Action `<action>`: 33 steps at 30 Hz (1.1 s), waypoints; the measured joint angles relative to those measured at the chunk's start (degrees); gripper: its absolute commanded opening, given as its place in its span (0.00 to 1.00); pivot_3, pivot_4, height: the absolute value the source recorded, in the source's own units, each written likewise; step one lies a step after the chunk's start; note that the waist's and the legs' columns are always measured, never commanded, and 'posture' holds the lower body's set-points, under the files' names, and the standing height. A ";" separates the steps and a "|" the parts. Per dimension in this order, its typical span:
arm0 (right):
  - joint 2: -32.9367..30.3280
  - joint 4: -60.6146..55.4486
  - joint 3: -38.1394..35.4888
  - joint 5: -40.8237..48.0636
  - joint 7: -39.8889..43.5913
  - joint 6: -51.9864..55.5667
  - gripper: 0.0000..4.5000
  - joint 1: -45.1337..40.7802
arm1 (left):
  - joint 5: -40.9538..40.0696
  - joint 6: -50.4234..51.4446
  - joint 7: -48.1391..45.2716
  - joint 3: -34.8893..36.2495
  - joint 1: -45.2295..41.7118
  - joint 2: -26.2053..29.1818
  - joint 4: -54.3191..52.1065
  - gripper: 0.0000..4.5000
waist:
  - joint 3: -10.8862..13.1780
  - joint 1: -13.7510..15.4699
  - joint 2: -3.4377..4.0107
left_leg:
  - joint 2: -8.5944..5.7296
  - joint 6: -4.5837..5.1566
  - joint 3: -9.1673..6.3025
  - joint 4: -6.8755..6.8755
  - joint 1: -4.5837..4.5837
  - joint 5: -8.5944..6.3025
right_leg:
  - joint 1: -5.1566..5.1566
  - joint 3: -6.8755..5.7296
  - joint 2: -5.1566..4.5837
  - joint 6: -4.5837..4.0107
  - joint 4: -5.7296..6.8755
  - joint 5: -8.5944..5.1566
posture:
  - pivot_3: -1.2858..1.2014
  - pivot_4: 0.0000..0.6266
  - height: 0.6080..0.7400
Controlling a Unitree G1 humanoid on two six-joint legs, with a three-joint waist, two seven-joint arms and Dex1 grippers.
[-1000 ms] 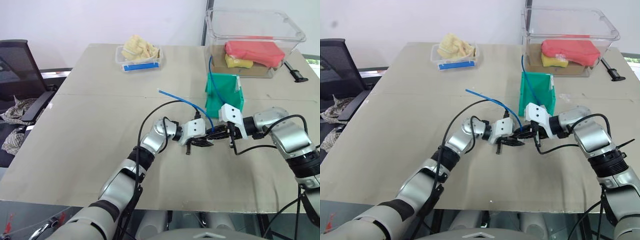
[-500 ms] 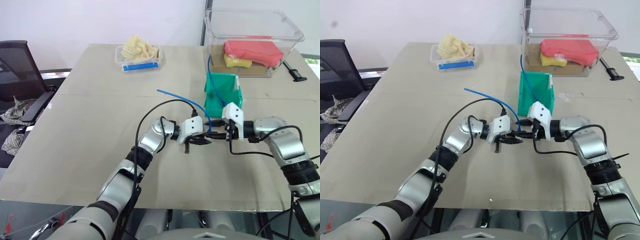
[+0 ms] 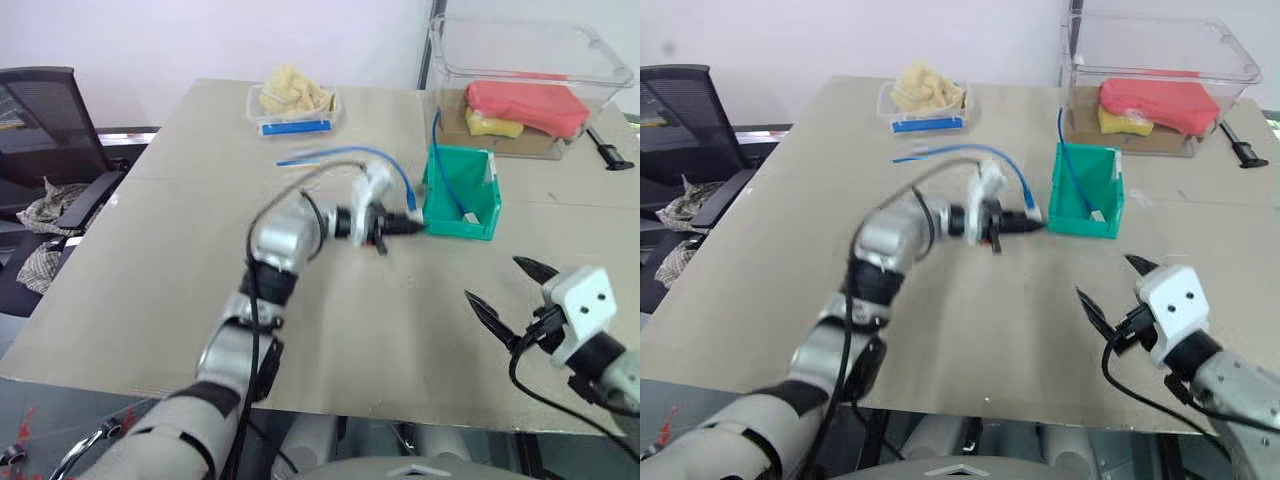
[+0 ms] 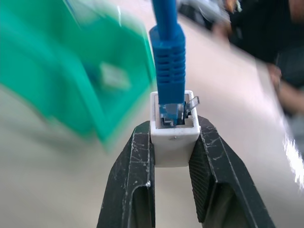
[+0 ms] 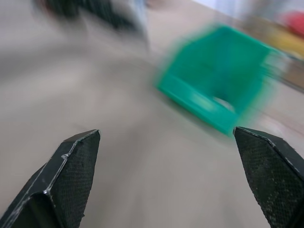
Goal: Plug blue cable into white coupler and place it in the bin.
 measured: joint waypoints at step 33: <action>-1.36 5.19 -1.15 2.19 1.53 -1.26 1.00 -9.55 | -2.58 -10.66 0.57 3.26 12.78 5.86 -9.52 0.80 | 0.09 -1.46 0.07 | 0.06 -0.17 0.28 -0.48 0.43 0.08 | 0.04 0.63 -0.01 0.14 -0.02 -0.15 | 0.52 0.24 1.00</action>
